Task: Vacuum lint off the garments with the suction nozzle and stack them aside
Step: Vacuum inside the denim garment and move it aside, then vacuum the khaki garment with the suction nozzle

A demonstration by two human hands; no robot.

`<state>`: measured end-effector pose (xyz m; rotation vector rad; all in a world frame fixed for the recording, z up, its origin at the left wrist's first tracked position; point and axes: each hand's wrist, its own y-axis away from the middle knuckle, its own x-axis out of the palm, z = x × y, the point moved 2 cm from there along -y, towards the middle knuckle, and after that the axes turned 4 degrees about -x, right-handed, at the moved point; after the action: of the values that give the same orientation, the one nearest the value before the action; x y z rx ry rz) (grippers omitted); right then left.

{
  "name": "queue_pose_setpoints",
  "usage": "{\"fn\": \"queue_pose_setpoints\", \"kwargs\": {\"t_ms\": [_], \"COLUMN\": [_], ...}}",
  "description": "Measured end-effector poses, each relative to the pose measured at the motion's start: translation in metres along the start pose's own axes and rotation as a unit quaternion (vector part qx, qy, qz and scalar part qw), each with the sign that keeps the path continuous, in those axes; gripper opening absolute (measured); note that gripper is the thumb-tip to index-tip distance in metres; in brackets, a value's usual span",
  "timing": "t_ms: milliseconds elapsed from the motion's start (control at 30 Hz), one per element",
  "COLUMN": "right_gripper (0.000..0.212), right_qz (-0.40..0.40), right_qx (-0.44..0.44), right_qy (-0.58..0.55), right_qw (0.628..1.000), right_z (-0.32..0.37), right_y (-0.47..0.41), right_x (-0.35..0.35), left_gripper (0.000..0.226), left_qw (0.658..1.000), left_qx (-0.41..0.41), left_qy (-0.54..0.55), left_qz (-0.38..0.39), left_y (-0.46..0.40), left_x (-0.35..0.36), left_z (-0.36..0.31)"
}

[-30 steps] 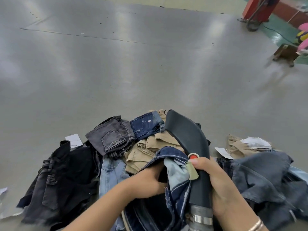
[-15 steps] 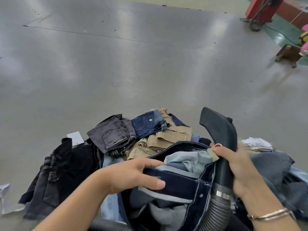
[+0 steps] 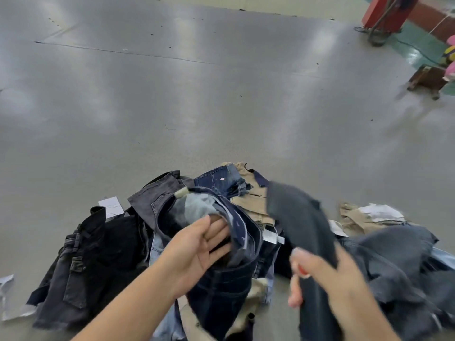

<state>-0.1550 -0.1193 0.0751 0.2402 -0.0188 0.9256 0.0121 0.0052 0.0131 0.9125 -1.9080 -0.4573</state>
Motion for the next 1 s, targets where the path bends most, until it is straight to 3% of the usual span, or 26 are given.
{"fn": "queue_pose_setpoints", "kwargs": {"t_ms": [133,267,367,500,567,633,733,867,933,967,1000], "right_gripper": [0.054,0.031,0.027,0.026,0.020,0.024,0.039,0.055,0.060,0.060,0.060], "right_qz": [0.058,0.068,0.049,-0.028,-0.042,-0.048,-0.046,-0.012,0.005,0.015,0.021], "right_qx": [0.086,0.134,0.157,0.157,0.173,0.186,0.171,0.117,0.097,0.089,0.083], "right_qy": [-0.033,-0.031,-0.004,0.053,0.054,0.051,0.074,0.106,0.110,0.108,0.101], "right_qw": [0.994,0.988,0.986,0.986,0.983,0.980,0.981,0.987,0.989,0.990,0.991], "right_z": [-0.028,-0.040,-0.041,-0.044,-0.044,-0.045,-0.044,-0.043,-0.044,-0.041,-0.040], "right_y": [0.001,-0.009,-0.010,-0.012,-0.011,-0.010,-0.012,-0.015,-0.015,-0.016,-0.017], "right_x": [0.027,0.021,0.011,-0.009,-0.014,-0.013,-0.007,0.001,0.007,0.012,0.014], "left_gripper": [0.019,0.014,0.012,0.015,0.016,0.040,0.081,0.130,0.128,0.114,0.086], "left_qw": [0.997,0.990,0.988,0.968,0.953,0.919,0.818,0.704,0.653,0.633,0.636], "left_qx": [0.006,-0.011,0.003,0.020,0.006,0.005,-0.007,-0.103,-0.098,-0.092,-0.102], "left_qy": [0.040,0.028,0.033,-0.064,-0.163,-0.318,-0.548,-0.692,-0.737,-0.757,-0.757], "left_qz": [-0.064,-0.139,-0.149,-0.243,-0.254,-0.231,-0.173,-0.125,-0.143,-0.134,-0.108], "left_y": [-0.016,-0.038,-0.050,-0.065,-0.071,-0.082,-0.098,-0.118,-0.127,-0.131,-0.133], "left_x": [-0.003,-0.016,-0.022,-0.057,-0.075,-0.089,-0.100,-0.115,-0.116,-0.114,-0.108], "left_z": [0.016,0.018,0.019,0.023,0.033,0.042,0.046,0.068,0.091,0.098,0.098]}}
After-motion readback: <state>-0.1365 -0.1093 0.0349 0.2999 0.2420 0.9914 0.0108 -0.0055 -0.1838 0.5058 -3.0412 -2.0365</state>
